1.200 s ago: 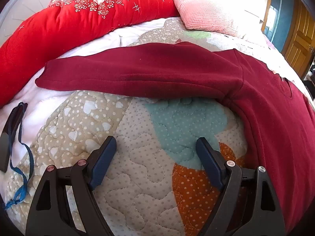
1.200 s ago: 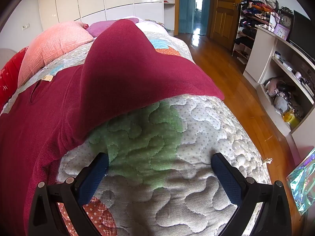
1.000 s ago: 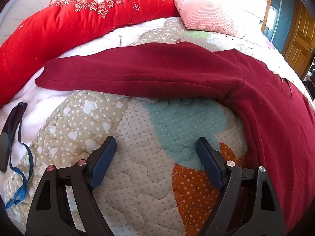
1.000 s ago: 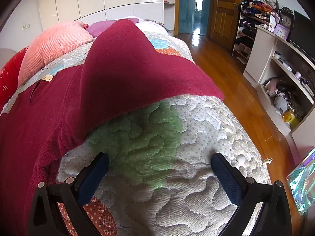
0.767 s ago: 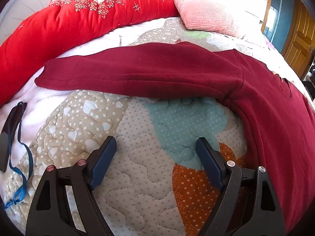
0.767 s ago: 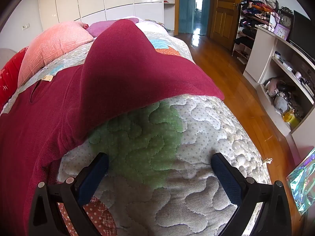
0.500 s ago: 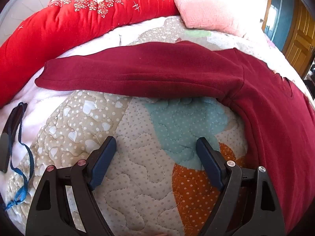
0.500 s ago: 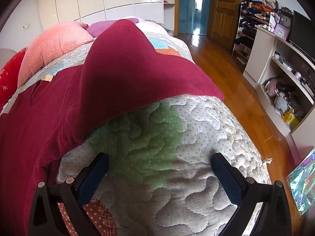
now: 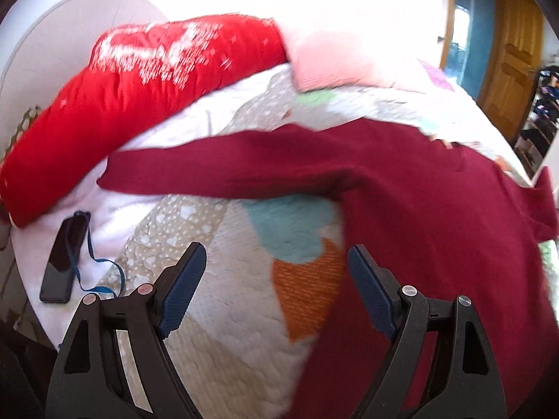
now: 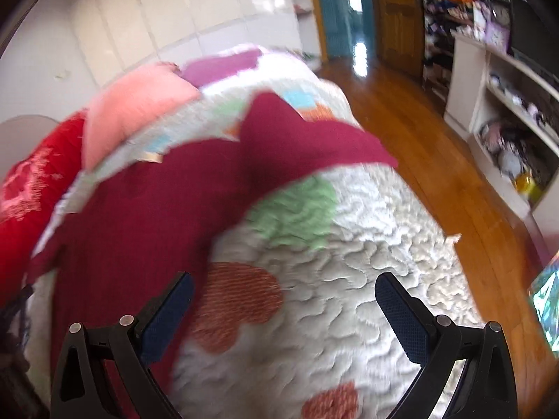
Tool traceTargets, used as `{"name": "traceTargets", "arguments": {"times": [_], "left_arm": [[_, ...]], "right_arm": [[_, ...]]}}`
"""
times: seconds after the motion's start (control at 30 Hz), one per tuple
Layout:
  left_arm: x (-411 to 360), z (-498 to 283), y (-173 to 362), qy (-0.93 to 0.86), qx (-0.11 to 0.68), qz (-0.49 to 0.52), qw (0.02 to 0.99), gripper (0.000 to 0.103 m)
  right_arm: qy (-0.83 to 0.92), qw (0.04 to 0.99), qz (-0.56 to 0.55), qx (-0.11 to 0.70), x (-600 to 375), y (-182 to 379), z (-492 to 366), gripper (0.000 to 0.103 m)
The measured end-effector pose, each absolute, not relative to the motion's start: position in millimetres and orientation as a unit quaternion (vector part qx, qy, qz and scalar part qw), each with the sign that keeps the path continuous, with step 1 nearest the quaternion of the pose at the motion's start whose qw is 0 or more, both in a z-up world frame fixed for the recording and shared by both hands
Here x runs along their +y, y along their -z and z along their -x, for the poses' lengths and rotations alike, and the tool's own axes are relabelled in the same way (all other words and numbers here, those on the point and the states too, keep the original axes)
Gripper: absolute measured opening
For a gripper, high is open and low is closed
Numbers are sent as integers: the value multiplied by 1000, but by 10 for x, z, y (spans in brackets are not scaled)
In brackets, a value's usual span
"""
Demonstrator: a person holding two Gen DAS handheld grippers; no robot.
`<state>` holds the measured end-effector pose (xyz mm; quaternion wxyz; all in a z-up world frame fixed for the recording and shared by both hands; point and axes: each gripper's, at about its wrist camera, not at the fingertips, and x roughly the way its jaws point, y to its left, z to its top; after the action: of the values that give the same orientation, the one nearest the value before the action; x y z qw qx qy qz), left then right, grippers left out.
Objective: Fold small clothes
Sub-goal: 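Move both tools back to view the spread-out dark red sweater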
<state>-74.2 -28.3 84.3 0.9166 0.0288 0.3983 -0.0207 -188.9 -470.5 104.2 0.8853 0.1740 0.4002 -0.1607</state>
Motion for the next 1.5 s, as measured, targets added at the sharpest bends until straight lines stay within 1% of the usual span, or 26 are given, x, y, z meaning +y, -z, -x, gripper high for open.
{"name": "traceTargets", "arguments": {"times": [0.17,0.37,0.47,0.77,0.93,1.5], "left_arm": [[-535,971,-1066,58,385,-22,921,84],[-830,1174,-1264,83,369,-36,925,84],[-918,1228,-1329,87,361,-46,928,84],[-1060,1279,-1345,96,361,-43,926,84],[-1067,1239,-1312,94,367,-37,925,84],[-1070,1022,-1100,87,390,-35,916,84]], "right_arm": [[101,911,-137,376,-4267,-1493,2033,103],[36,924,-133,356,-3778,-1803,2098,103],[28,936,-110,333,-3581,-1908,2061,103],[78,938,-45,334,-3348,-1821,1748,103],[82,938,-56,333,-3355,-1782,1617,103],[89,919,-80,375,-3412,-1396,1301,103]]}}
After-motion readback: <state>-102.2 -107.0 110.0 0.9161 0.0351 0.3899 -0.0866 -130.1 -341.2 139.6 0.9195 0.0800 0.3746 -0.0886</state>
